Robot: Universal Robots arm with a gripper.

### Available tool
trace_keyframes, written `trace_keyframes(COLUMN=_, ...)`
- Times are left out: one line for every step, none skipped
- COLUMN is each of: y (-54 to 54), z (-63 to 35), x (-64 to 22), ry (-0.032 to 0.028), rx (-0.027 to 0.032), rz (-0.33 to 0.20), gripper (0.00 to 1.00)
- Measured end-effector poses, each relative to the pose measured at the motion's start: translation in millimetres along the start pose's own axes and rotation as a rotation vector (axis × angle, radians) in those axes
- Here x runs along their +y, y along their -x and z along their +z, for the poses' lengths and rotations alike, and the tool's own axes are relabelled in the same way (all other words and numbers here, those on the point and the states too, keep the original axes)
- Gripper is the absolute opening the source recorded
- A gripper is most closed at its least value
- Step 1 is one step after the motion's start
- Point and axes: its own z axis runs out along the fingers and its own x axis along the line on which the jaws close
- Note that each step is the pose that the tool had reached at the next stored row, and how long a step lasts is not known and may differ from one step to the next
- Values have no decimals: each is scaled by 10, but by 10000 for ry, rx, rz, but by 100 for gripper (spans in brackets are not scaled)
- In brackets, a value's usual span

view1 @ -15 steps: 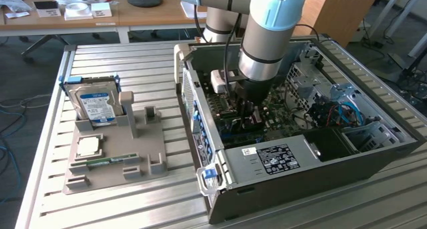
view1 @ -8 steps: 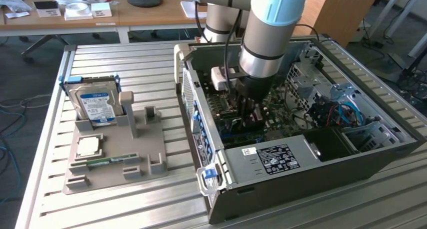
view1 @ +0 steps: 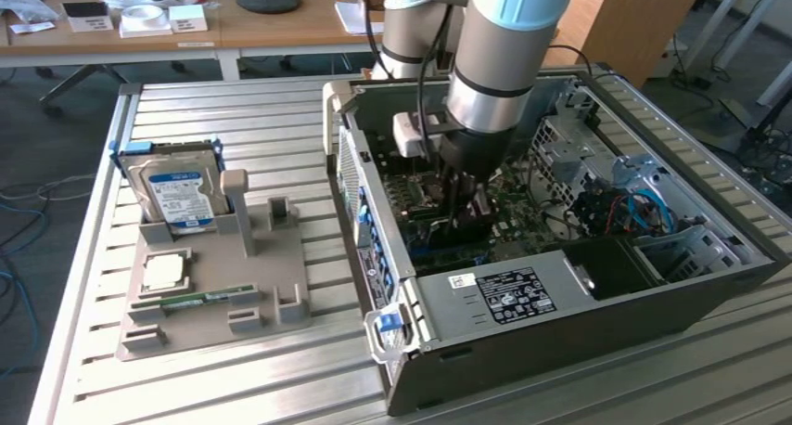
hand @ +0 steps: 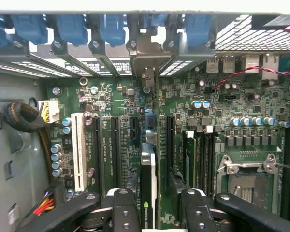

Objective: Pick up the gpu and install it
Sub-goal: 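Insert the gpu into the slot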

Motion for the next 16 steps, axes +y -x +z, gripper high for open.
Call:
trace_keyframes(y=1, z=-21, x=-1, ry=0, rx=1, rz=0, gripper=40)
trace_keyframes(y=2, z=-43, x=-1, ry=0, rx=0, rz=0, gripper=40)
trace_keyframes(y=3, z=-66, x=-2, ry=-1, rx=0, rz=0, gripper=40)
trace_keyframes(y=3, z=-88, x=-3, ry=-2, rx=0, rz=0, gripper=40)
trace_keyframes(y=4, z=-109, x=-4, ry=-6, rx=0, rz=-1, gripper=40)
trace_keyframes(y=5, z=-130, x=-5, ry=-12, rx=-1, rz=-2, gripper=40)
trace_keyframes(y=6, z=-150, x=-6, ry=-17, rx=-1, rz=-3, gripper=40)
trace_keyframes(y=6, z=-173, x=-6, ry=-19, rx=0, rz=-3, gripper=40)
trace_keyframes(y=8, z=-195, x=-6, ry=-22, rx=-1, rz=-1, gripper=40)
trace_keyframes(y=9, z=-218, x=-7, ry=-25, rx=-1, rz=-1, gripper=40)
trace_keyframes(y=9, z=-243, x=-8, ry=-28, rx=0, rz=-2, gripper=40)
trace_keyframes(y=10, z=-267, x=-8, ry=-34, rx=-1, rz=-2, gripper=40)
trace_keyframes(y=11, z=-290, x=-9, ry=-41, rx=-1, rz=-2, gripper=40)
trace_keyframes(y=12, z=-312, x=-10, ry=-49, rx=-2, rz=-2, gripper=40)
trace_keyframes(y=13, z=-334, x=-10, ry=-58, rx=-2, rz=-2, gripper=40)
trace_keyframes(y=14, z=-356, x=-11, ry=-65, rx=-2, rz=-3, gripper=40)
